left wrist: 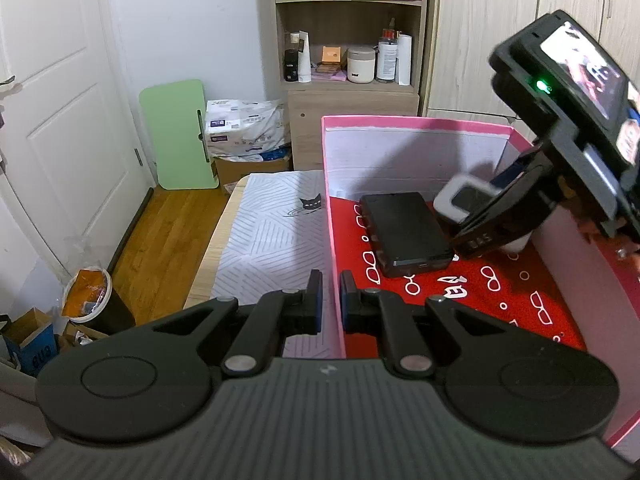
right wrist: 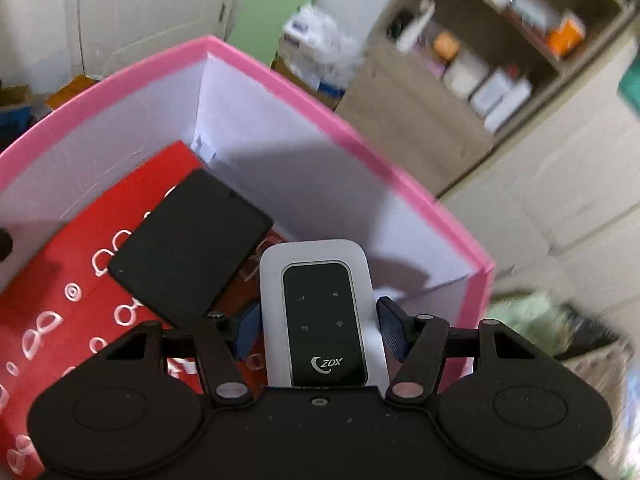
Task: Organize rigid objects
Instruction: 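Carry the white router with the right gripper into the box and release, then return the right gripper to the table and grasp the black phone battery, then place the black battery into the box beside the power bank with the right gripper, then move the right gripper back and grasp the AA batteries, then carry the AA batteries with the right gripper into the box and release, then return the right gripper to the table and grasp another AA battery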
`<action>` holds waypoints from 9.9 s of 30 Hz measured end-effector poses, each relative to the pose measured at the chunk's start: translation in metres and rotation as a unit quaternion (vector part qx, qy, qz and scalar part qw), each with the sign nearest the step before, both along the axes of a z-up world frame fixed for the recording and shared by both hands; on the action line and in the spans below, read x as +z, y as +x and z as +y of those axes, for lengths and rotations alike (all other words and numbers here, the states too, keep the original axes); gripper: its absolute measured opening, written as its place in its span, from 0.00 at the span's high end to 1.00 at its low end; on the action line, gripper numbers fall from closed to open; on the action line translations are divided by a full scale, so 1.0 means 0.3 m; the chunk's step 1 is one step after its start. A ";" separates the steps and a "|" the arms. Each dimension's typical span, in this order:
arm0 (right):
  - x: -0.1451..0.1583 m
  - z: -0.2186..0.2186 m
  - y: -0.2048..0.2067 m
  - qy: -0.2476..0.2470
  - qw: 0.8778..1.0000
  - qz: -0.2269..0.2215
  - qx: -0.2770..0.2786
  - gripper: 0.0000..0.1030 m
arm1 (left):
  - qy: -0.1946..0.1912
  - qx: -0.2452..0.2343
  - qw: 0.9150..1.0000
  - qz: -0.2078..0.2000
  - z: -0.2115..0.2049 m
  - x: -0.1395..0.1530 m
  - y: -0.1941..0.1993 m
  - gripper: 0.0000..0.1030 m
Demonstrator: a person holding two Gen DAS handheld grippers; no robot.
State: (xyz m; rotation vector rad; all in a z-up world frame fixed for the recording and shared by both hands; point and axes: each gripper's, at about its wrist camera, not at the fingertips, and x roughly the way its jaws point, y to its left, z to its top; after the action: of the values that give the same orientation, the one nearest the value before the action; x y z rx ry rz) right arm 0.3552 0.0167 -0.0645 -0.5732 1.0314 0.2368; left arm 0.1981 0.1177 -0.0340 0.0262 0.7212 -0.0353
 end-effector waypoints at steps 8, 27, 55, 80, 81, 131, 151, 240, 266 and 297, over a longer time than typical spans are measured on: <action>0.072 -0.035 0.018 0.143 0.987 0.058 -0.054 0.38 | -0.007 0.002 1.000 0.000 -0.003 0.004 0.003 0.91; 0.310 -0.586 -0.472 0.251 0.959 -0.073 -0.110 0.35 | 0.002 0.003 1.000 0.000 -0.002 -0.002 -0.004 0.90; -0.117 -0.597 -0.432 0.235 0.955 0.005 -0.180 0.20 | 0.018 0.001 1.000 -0.001 -0.014 0.002 -0.004 0.90; 0.024 -0.650 -0.559 0.283 0.934 -0.101 -0.195 0.34 | 0.012 -0.001 1.000 -0.004 -0.007 -0.001 -0.006 0.90; 0.038 -0.650 -0.561 0.284 0.934 -0.105 -0.191 0.34 | 0.010 0.000 1.000 -0.004 -0.007 -0.001 -0.006 0.90; 0.245 -0.346 -0.401 0.421 0.903 0.038 -0.075 0.28 | 0.007 -0.003 1.000 -0.011 -0.002 0.002 -0.014 0.90; 0.131 -0.656 -0.703 0.337 0.931 -0.081 -0.111 0.29 | 0.021 0.000 1.000 -0.006 -0.017 0.002 -0.005 0.89; 0.276 -0.452 -0.458 0.365 0.930 -0.042 0.000 0.89 | 0.022 0.000 1.000 -0.007 -0.018 -0.001 -0.007 0.88; 0.230 -0.325 -0.372 0.300 0.953 -0.047 -0.008 0.78 | 0.012 -0.001 1.000 -0.007 -0.005 0.002 -0.006 0.88; -0.098 -0.662 -0.712 0.295 0.942 0.007 -0.158 0.77 | 0.033 -0.061 0.993 0.096 -0.017 0.009 0.040 0.91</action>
State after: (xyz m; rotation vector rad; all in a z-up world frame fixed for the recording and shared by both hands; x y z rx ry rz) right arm 0.1417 -0.1818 -0.0939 0.1388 0.9884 0.2491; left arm 0.2100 0.1126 -0.0312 0.1321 0.9129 -0.1313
